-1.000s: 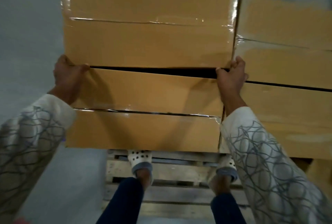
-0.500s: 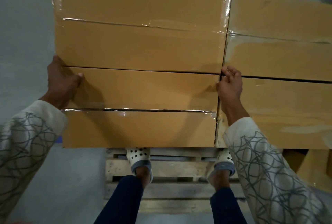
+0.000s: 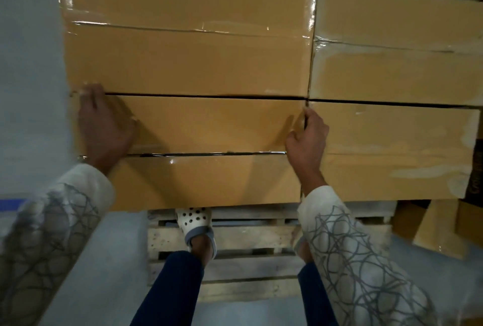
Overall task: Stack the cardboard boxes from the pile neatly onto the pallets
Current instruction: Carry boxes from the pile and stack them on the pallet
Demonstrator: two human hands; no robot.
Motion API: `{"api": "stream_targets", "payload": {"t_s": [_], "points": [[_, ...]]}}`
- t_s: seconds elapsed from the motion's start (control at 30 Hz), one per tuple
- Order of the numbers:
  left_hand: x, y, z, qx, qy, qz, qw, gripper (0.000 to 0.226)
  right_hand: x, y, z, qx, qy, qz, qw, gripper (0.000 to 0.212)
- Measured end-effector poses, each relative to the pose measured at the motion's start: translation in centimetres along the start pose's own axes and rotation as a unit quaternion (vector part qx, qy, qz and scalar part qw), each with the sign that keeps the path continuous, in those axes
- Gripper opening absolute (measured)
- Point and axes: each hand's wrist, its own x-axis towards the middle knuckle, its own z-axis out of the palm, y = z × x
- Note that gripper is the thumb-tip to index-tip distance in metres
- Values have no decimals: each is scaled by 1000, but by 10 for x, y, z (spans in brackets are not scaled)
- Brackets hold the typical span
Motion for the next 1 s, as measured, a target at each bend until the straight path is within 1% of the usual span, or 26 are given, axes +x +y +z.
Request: {"api": "stream_targets", "payload": {"t_s": [0.03, 0.07, 0.17, 0.2, 0.27, 0.43, 0.53, 0.6, 0.73, 0.87, 1.0], "points": [[-19, 17, 10, 13, -6, 56, 998, 93, -11, 5, -3, -11, 1, 6, 1000, 64], [-39, 33, 21, 15, -29, 106, 994, 92, -21, 11, -6, -26, -3, 14, 1000, 65], [-90, 95, 56, 41, -100, 235, 966, 84, -29, 33, -12, -77, -34, 15, 996, 68], [-102, 119, 66, 54, -114, 262, 957, 83, -24, 38, -15, -88, -41, 3, 995, 67], [-115, 167, 86, 80, -121, 287, 947, 84, -4, 46, -21, -118, -44, -30, 992, 63], [-94, 251, 127, 101, -84, 309, 942, 80, 64, 44, -34, -207, -36, -130, 969, 60], [-72, 271, 148, 140, -97, 324, 930, 82, 84, 47, -31, -264, -74, -168, 947, 63], [-68, 274, 162, 176, -117, 327, 921, 80, 82, 54, -27, -287, -112, -161, 938, 68], [-75, 276, 170, 210, -120, 306, 921, 76, 75, 56, -26, -274, -124, -145, 943, 75], [-76, 289, 166, 232, -132, 278, 923, 80, 80, 56, -30, -275, -123, -156, 940, 64], [-80, 300, 169, 211, -139, 252, 934, 83, 86, 59, -33, -281, -126, -170, 936, 57]]}}
